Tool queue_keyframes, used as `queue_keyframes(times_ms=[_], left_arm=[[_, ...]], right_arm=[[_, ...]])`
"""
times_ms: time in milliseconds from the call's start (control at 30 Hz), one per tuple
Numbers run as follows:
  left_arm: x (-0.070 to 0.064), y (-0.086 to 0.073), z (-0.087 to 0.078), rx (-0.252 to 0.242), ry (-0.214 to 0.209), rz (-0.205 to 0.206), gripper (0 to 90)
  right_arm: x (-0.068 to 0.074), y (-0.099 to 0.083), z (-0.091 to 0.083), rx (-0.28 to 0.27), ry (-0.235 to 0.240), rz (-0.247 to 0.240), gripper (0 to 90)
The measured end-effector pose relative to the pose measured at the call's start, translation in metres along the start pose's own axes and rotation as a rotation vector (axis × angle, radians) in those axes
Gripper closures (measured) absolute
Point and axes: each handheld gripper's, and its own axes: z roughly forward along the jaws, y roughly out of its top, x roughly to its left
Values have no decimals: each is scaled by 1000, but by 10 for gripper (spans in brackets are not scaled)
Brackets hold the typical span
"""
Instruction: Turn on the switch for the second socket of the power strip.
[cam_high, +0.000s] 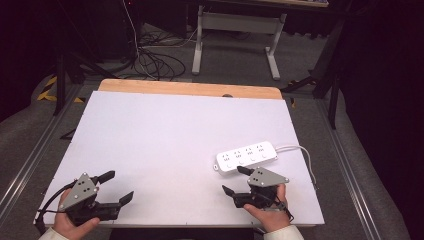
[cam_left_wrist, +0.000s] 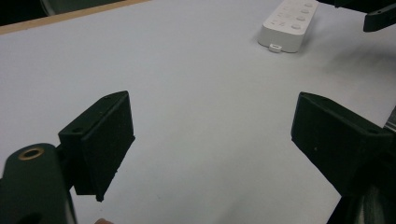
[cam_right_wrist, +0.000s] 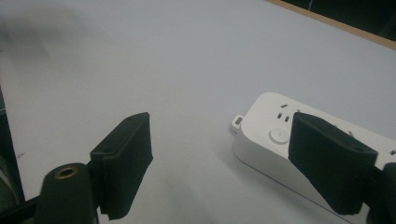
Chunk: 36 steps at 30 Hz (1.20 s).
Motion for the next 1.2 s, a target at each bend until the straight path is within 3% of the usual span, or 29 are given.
queue_keyframes(times_ms=[133,333,733,1033,1200], left_arm=[[0,0,0,-8,-3,-22,136],[-1,0,0,-4,9,1,136],[-2,0,1,4,22,10,137],[-2,0,1,7,30,10,137],[-3,0,2,12,26,11,133]], right_arm=[[0,0,0,0,0,-1,229],[1,1,0,5,0,-7,230],[2,7,-3,6,-9,-38,272],[-3,20,-6,25,-32,-67,359],[-9,29,-9,30,-41,-60,389]])
